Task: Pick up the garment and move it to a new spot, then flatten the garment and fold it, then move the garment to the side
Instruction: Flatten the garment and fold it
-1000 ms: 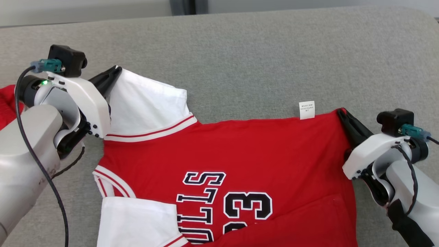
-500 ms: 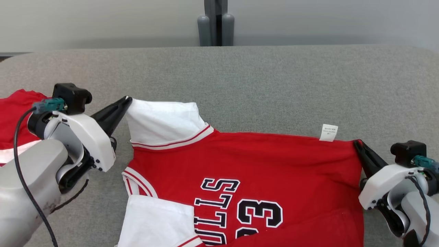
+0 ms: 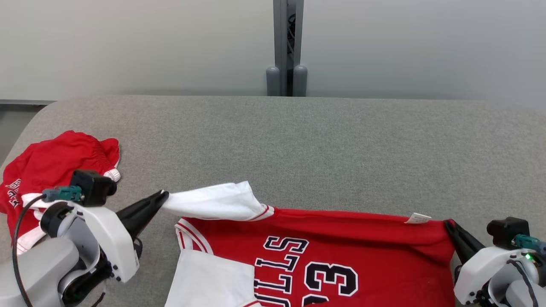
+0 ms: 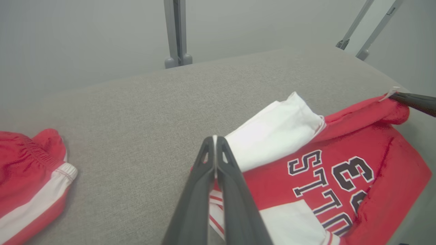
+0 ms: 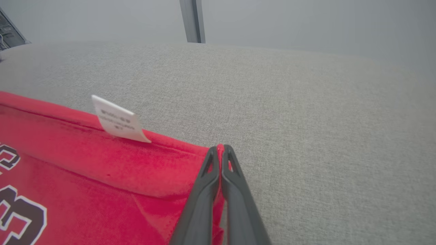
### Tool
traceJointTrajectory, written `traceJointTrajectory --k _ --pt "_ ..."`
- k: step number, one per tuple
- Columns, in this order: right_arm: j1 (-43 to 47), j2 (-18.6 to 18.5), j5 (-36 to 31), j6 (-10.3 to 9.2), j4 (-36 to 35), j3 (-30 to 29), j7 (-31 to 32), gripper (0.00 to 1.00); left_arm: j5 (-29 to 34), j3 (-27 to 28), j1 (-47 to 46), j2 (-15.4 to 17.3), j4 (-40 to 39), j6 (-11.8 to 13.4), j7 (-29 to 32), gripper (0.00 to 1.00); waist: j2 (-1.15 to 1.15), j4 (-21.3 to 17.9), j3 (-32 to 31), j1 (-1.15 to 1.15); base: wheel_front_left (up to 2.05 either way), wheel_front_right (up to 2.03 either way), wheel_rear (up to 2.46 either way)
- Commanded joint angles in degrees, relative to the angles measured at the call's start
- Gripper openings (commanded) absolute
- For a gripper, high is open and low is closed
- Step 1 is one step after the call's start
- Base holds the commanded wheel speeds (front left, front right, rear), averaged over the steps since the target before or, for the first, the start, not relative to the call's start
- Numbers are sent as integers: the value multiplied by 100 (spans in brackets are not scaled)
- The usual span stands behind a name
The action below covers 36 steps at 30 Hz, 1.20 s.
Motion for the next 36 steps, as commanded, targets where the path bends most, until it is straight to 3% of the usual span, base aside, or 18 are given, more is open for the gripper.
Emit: traceJointTrajectory --k 1,7,14,25,36 --pt "88 -61 33 -1 -2 31 -1 0 -46 14 107 83 -106 26 33 0 0 50 -66 0 0 0 0" --pt "181 -201 253 -1 48 436 -1 0 -263 5 618 450 -939 5 342 0 0 129 -168 0 0 0 0" --pt "40 -432 435 -1 180 906 -1 0 -291 4 911 663 -1398 -67 671 0 0 158 -151 0 0 0 0" --pt "-114 -736 604 -1 15 1477 -1 0 -98 -5 1179 827 -1684 -118 1183 0 0 160 -69 0 0 0 0" --pt "-335 -1212 1541 -1 -463 2812 105 0 65 -3 1407 761 -1808 -155 1590 0 0 119 -123 0 0 0 0"
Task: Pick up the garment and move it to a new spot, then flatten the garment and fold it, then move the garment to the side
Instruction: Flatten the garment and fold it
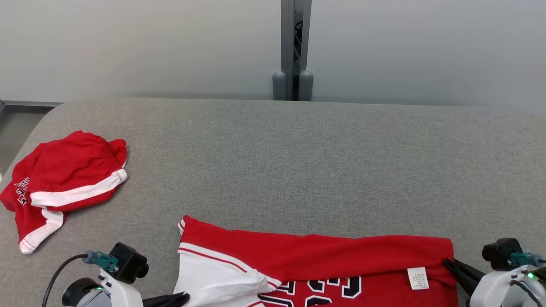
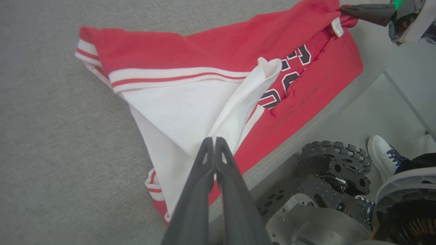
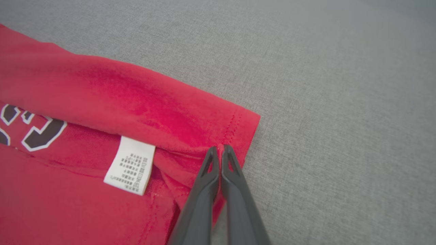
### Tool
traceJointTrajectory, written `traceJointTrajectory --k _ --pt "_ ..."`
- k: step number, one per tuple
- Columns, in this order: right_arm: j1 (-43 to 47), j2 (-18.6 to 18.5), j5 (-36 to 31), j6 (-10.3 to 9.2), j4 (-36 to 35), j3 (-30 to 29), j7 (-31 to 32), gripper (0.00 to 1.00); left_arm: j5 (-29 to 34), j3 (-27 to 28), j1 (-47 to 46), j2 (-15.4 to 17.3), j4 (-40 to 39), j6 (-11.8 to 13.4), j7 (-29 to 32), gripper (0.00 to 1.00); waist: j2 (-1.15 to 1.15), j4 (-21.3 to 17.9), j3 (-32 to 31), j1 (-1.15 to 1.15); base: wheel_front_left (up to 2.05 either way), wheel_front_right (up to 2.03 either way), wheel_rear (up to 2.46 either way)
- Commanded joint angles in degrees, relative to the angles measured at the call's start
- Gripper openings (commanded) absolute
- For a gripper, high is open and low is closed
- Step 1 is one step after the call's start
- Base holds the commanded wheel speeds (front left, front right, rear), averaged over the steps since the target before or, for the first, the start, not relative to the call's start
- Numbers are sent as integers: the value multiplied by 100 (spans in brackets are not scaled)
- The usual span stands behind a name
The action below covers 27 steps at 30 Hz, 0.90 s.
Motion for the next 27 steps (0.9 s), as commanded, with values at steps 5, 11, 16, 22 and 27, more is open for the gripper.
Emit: traceJointTrajectory --k 5,11,16,22,27 --pt "-255 -298 643 -1 -239 518 281 0 104 12 105 39 3 -47 121 0 0 -9 -37 0 0 0 0" --pt "-430 -535 1218 -1 -469 828 293 0 155 12 82 50 69 -41 117 0 0 10 -57 0 0 0 0" --pt "-498 -651 1497 -1 -640 1000 404 0 157 12 83 35 79 -46 158 0 0 16 -64 0 0 0 0" --pt "-442 -686 1938 -1 -747 1076 713 0 350 11 157 -36 101 -49 342 0 0 16 -63 0 0 0 0" --pt "-456 -742 2087 -1 -840 1111 900 0 402 12 199 -149 169 -51 334 0 0 11 -56 0 0 0 0"
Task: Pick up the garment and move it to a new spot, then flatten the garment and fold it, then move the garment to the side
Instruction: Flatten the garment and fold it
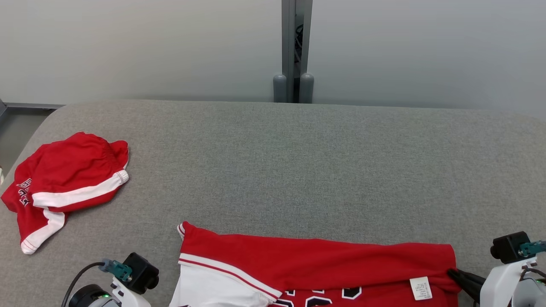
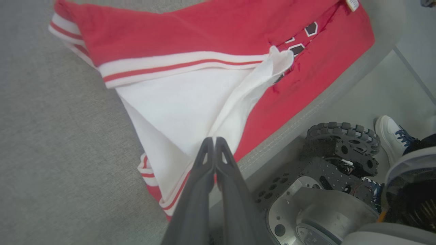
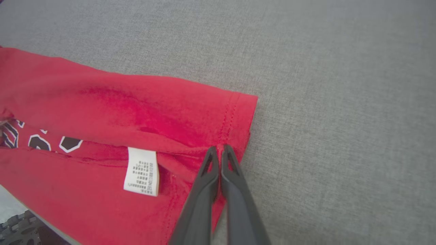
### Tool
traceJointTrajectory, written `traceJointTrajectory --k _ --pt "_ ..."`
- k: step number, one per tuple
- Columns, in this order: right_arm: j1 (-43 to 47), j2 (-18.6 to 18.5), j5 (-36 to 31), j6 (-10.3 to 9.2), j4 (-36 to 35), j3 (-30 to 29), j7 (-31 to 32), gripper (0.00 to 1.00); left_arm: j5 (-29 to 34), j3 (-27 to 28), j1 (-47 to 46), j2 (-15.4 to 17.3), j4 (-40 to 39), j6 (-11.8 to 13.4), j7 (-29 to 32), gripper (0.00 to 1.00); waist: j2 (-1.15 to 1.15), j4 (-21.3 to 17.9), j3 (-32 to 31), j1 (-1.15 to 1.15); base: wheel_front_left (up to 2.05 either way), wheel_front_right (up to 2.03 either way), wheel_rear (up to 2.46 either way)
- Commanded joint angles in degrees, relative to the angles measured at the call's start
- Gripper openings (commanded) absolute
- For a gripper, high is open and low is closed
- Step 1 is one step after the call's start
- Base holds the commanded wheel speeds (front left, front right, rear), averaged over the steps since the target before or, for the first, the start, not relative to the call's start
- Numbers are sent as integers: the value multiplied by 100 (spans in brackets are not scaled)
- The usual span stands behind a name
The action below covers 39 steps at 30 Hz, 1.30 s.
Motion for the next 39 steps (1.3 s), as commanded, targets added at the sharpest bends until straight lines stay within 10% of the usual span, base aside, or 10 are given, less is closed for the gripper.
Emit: traceJointTrajectory --k 1,5,7,8,9,10,21,33,39 --pt "21 -44 12 -1 -6 21 91 0 65 13 53 -5 52 -34 9 0 0 -4 5 0 0 0 0" --pt "86 -40 80 -1 -15 30 258 17 138 12 81 -58 80 -35 74 0 0 -3 17 0 0 0 0" --pt "83 -42 104 -1 13 34 272 59 194 12 91 -71 122 -35 97 41 0 -4 25 0 0 0 0" --pt "86 -29 167 -1 51 34 253 100 226 12 99 -74 161 -35 102 60 0 -7 33 0 0 0 0" --pt "76 -9 186 -1 73 36 255 100 266 11 113 -87 205 -35 109 91 0 -10 39 0 0 0 0" --pt "60 3 205 -1 100 35 237 100 288 11 122 -100 243 -36 134 100 0 -12 41 0 0 0 0" --pt "-122 -157 437 -1 141 -44 432 100 491 157 43 -185 466 136 -107 100 0 -41 -125 0 0 0 0" --pt "-337 -136 -18 -1 298 -454 -900 100 885 1098 -74 -1042 1122 1028 -2308 100 0 -204 -395 0 0 0 0" --pt "279 570 -2037 -1 20 -3084 -960 100 1443 2644 362 -1854 1208 1546 -2650 100 0 -381 -457 0 0 0 0"
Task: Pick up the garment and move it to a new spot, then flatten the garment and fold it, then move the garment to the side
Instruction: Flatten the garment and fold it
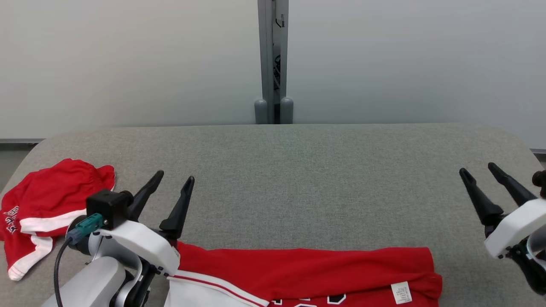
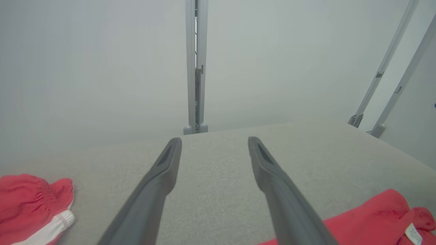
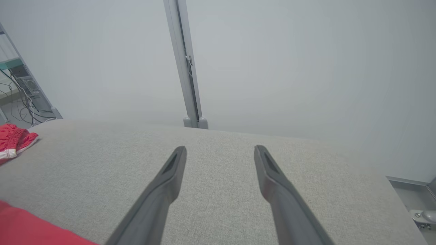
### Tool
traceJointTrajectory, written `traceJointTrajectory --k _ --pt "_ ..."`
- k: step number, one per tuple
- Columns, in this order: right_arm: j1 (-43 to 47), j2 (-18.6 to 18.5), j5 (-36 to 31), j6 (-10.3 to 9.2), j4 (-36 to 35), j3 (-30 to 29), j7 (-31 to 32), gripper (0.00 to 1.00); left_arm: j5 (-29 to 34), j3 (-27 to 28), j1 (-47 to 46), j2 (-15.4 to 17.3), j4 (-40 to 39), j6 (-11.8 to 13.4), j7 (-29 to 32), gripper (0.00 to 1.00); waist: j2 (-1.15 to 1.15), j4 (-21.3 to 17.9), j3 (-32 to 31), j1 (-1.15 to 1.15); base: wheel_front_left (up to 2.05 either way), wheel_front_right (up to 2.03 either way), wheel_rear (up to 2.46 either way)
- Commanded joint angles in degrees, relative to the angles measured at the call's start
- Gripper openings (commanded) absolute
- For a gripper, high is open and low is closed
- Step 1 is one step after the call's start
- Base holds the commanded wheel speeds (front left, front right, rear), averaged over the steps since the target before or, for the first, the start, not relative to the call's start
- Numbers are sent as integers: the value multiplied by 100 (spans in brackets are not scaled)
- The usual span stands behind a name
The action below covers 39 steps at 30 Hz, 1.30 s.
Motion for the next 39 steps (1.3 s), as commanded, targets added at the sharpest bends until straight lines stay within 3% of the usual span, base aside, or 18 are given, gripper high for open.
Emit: traceJointTrajectory --k 1,3,4,5,8,12,17,23,29,39 --pt "398 172 -400 1 -128 -426 -15 100 246 352 146 -113 -65 66 -28 100 0 -44 -7 0 0 0 0" --pt "868 523 -1127 1 -444 -1420 -13 100 703 1018 530 -423 -175 111 -26 100 0 -89 -10 0 0 0 0" --pt "1363 912 -1823 1 -830 -2231 -14 100 1228 1603 850 -696 -267 82 -27 100 0 -125 -14 0 0 0 0" --pt "1621 1107 -2125 1 -1019 -2551 -12 100 1456 1868 1011 -849 -303 33 -28 100 0 -134 -16 0 0 0 0" --pt "2254 1643 -2847 1 -1510 -3280 -12 100 2170 2481 1490 -1278 -361 -135 -28 100 0 -169 -14 0 0 0 0" --pt "2679 2055 -3290 1 -1819 -3673 -13 100 2729 3019 1898 -1666 -371 -331 -29 100 0 -196 -8 0 0 0 0" --pt "3084 2470 -3643 1 -1904 -3863 -13 100 3530 3570 2396 -2173 -204 -680 -30 100 0 -221 -10 0 0 0 0" --pt "3145 2574 -3733 1 -1865 -3893 -13 100 3976 4149 2585 -2563 -129 -1083 -30 100 0 -212 -8 0 0 0 0" --pt "3085 2606 -3714 1 -1726 -3986 -13 100 4239 4452 2501 -2721 -88 -1326 -30 100 0 -186 4 0 0 0 0" --pt "2991 2894 -2818 1 -434 -3891 -14 100 4440 4428 2547 -2787 26 -1477 -30 100 0 -29 125 0 0 0 0"
